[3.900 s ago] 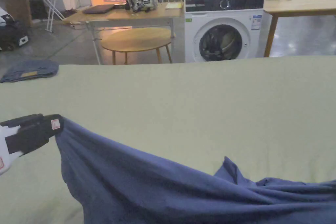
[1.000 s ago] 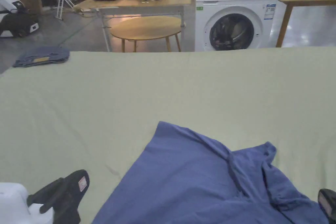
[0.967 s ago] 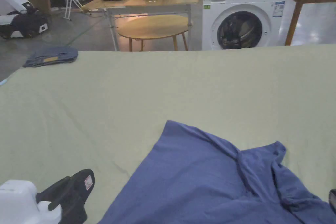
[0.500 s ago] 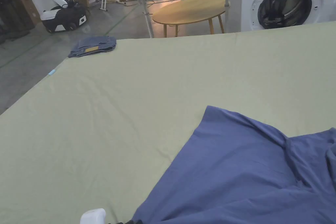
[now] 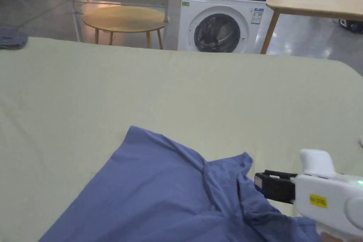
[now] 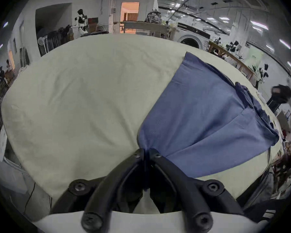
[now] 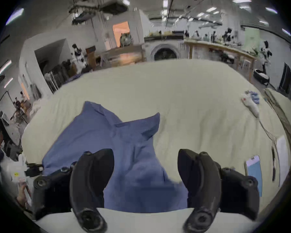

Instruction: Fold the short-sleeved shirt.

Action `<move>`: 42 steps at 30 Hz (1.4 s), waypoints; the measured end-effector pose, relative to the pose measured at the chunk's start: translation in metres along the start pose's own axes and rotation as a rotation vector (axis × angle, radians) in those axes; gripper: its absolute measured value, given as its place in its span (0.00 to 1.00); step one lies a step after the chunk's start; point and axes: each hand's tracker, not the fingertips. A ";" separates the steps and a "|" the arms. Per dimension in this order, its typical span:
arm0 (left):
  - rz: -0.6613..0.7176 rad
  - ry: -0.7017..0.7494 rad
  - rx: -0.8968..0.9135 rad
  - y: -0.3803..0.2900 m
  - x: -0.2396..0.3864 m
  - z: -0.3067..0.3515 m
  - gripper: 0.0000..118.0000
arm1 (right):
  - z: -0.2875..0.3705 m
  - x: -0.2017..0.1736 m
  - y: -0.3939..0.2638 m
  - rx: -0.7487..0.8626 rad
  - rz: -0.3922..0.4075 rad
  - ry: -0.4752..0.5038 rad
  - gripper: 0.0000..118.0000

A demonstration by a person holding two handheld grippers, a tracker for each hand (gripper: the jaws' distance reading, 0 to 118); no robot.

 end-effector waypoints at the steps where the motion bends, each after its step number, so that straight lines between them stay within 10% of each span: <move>1: 0.007 0.000 0.002 0.001 0.002 0.003 0.00 | -0.028 0.002 0.017 -0.058 -0.017 0.006 0.69; 3: 0.026 0.001 0.001 0.001 0.004 0.004 0.00 | -0.072 0.008 0.039 -0.137 -0.084 0.014 0.64; 4: 0.033 0.001 0.001 0.001 0.004 0.004 0.00 | -0.091 0.010 0.047 -0.181 -0.119 -0.002 0.50; 5: 0.045 -0.007 0.000 0.000 0.002 0.003 0.00 | -0.115 0.014 0.053 -0.223 -0.165 -0.033 0.08; 6: 0.047 -0.006 0.002 0.000 0.003 0.004 0.00 | -0.130 0.017 0.056 -0.252 -0.191 -0.061 0.00; 9: 0.051 -0.003 0.005 -0.001 0.003 0.005 0.00 | -0.159 0.021 0.046 -0.351 -0.227 -0.110 0.00; 17: 0.172 -0.158 0.270 0.014 -0.018 0.047 0.00 | -0.045 0.016 0.056 -0.017 -0.116 0.007 0.00; 29: -0.095 -0.334 0.671 0.240 0.039 0.123 0.00 | 0.206 0.046 0.120 0.567 0.004 -0.134 0.00; 42: -0.167 -0.283 0.763 0.467 0.077 0.139 0.00 | 0.264 0.034 0.330 0.747 0.040 -0.215 0.00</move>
